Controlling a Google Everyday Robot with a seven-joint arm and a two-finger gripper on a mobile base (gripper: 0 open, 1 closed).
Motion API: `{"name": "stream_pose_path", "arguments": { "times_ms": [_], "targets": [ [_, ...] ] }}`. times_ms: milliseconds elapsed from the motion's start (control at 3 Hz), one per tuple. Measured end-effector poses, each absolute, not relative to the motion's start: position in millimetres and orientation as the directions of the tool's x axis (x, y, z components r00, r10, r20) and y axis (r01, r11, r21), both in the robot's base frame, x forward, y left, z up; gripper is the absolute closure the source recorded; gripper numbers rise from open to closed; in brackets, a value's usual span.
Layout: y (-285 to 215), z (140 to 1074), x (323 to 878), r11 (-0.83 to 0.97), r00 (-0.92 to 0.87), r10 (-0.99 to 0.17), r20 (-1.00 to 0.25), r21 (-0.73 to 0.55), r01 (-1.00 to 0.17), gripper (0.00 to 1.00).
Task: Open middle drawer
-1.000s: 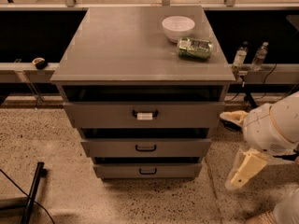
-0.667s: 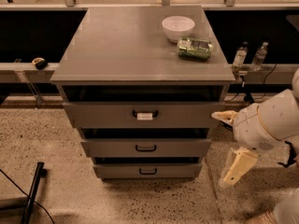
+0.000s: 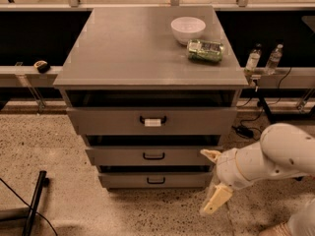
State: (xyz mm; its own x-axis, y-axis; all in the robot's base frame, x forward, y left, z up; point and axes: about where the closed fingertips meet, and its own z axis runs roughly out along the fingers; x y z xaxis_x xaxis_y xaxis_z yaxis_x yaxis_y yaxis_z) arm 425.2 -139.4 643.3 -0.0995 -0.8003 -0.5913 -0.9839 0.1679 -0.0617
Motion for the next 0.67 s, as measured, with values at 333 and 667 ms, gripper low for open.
{"name": "stream_pose_path", "arguments": {
  "times_ms": [333,667],
  "targets": [
    [-139.0,628.8,447.9,0.219,-0.109,-0.787,-0.607,-0.109,-0.970,0.00],
    [-131.8,627.4,457.2,0.191,-0.076,-0.778,-0.624,-0.119,-0.974,0.00]
  ]
}}
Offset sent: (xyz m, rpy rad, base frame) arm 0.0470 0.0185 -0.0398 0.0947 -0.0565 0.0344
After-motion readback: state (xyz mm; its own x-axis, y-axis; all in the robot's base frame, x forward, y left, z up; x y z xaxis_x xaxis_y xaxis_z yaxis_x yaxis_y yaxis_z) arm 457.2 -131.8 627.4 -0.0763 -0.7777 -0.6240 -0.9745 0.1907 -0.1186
